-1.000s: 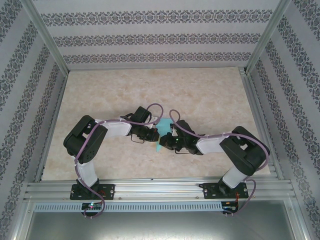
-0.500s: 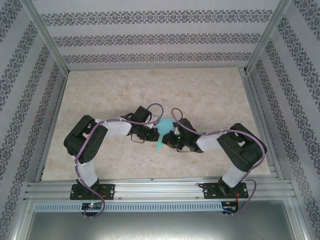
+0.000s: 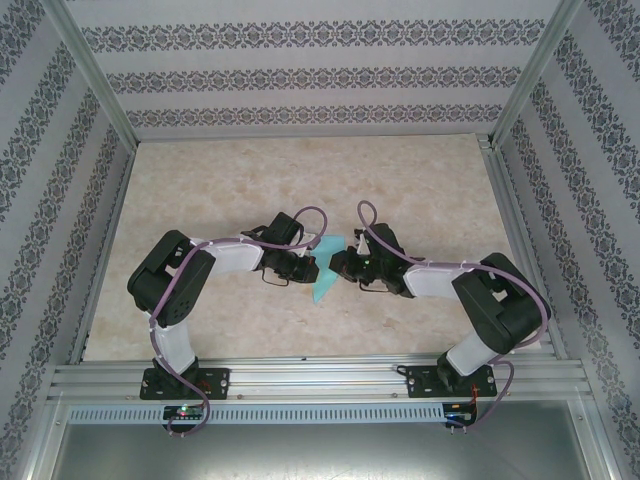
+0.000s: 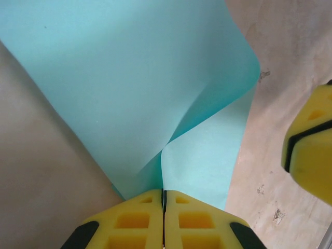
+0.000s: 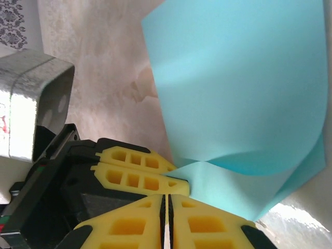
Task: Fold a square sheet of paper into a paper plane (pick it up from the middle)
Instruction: Third fold the triangle at the center of the table.
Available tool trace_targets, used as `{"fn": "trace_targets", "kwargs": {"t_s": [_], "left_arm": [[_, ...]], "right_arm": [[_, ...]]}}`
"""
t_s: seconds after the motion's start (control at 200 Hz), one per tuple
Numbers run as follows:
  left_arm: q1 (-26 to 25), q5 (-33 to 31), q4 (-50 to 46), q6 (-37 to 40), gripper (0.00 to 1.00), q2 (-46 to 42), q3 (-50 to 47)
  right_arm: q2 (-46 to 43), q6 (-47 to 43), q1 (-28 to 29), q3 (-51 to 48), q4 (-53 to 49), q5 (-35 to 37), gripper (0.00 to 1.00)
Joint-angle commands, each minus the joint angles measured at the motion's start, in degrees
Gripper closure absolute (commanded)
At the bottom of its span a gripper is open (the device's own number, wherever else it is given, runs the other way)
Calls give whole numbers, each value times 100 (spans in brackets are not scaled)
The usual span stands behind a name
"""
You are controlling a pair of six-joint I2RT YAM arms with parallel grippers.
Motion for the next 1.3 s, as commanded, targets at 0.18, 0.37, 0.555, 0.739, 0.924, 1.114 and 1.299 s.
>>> {"fn": "trace_targets", "kwargs": {"t_s": [0.18, 0.37, 0.555, 0.739, 0.924, 1.114, 1.299], "left_arm": [[63, -245, -477, 155, 91, 158, 29], [61, -234, -477, 168, 92, 164, 26], [61, -274, -561, 212, 91, 147, 56], [63, -276, -570, 204, 91, 134, 69], [63, -271, -601, 180, 91, 118, 111], [62, -304, -609, 203, 91, 158, 117], [62, -306, -662, 236, 91, 132, 114]], "right_arm": [[502, -306, -64, 109, -246, 100, 88], [787, -351, -89, 126, -469, 259, 88], [333, -289, -227, 212, -567, 54, 88], [179, -455, -469, 390, -616, -304, 92], [508, -365, -621, 384, -396, -461, 92], [739, -325, -600, 362, -265, -450, 92], [867, -632, -626, 298, -994, 344, 92]]}}
